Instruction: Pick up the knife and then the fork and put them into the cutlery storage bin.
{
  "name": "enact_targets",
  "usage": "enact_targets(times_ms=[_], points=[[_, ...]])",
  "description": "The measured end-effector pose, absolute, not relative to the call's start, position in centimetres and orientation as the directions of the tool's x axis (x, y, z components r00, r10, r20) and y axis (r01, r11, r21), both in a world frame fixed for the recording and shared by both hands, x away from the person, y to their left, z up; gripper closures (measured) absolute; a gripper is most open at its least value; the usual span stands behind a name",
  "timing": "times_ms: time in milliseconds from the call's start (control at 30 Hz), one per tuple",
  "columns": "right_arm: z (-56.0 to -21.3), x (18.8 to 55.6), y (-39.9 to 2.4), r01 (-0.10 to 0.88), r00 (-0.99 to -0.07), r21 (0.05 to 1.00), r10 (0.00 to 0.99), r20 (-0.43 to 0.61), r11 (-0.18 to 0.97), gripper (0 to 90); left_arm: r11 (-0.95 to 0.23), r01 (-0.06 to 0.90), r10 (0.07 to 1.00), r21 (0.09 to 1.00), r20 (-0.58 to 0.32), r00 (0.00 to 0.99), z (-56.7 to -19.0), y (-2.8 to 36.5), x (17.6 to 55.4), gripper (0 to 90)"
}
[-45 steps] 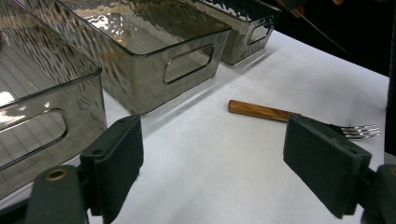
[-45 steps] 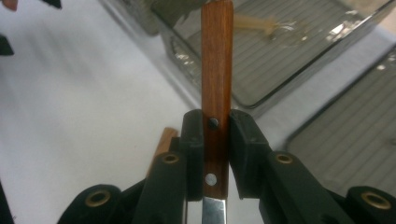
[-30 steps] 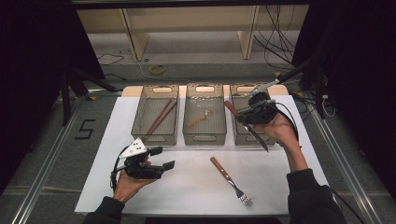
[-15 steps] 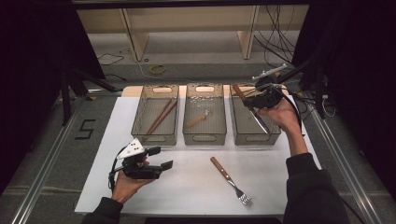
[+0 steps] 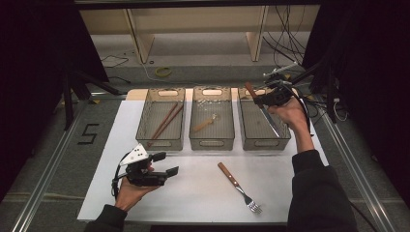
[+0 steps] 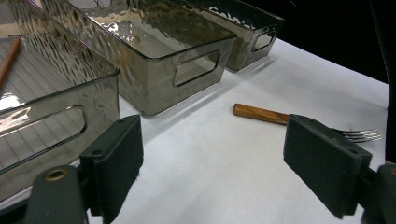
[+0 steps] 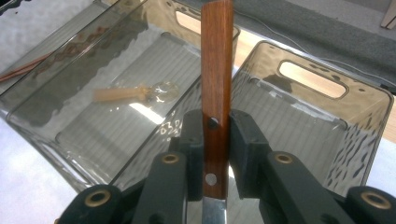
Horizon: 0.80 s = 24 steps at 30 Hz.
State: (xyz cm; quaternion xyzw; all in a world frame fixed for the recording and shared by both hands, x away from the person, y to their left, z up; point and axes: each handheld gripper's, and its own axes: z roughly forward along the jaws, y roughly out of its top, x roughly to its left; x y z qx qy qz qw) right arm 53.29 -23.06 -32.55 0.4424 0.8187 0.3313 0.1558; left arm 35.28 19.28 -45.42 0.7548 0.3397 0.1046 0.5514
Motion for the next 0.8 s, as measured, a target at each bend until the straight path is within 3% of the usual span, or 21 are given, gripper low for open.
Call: enact_targets(times_ms=[800], points=[[-34.1, 54.9, -23.2, 0.634, -0.511, 0.68, 0.859, 0.012, 0.368, 77.0, -0.171, 0.396, 0.624, 0.902, -0.212, 0.752, -45.5, 19.2, 35.3, 19.4]])
